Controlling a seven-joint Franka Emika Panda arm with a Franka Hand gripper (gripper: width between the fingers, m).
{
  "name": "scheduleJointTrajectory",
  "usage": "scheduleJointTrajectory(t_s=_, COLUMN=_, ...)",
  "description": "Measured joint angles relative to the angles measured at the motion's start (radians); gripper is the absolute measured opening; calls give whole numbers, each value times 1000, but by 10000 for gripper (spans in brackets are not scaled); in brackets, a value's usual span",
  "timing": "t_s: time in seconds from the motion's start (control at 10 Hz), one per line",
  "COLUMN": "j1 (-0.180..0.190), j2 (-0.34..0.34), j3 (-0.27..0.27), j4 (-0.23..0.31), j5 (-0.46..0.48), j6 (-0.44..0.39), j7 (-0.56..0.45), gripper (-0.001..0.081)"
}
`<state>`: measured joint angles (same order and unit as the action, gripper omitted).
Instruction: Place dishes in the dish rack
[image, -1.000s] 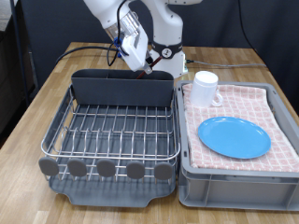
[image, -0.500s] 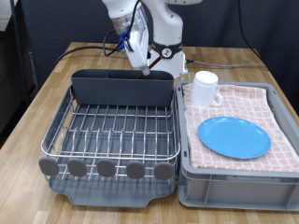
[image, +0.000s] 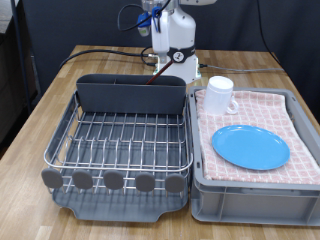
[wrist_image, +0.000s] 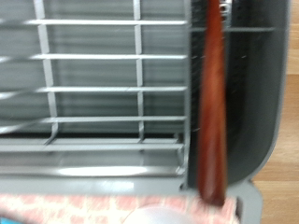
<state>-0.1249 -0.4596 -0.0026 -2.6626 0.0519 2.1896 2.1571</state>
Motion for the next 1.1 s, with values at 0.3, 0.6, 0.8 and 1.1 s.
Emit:
scheduleJointTrajectory(t_s=0.3, j1=43, j2=-12, j3=47, j4=67, j5=8, j6=-26, j7=-17, gripper=802)
scheduleJointTrajectory(t_s=0.6, j1=108, j2=0, j3=50, j4=100, j5=64, j6=-1, j7=-74, gripper=802)
scheduleJointTrajectory(t_s=0.8, j1=125, j2=28, j3=76, j4=135, j5=59, j6=-17, j7=-69, gripper=802)
scheduleJointTrajectory(t_s=1.1, j1=133, j2=104, j3=155, j4=242, j5=37, j6=-82, j7=-28, gripper=802)
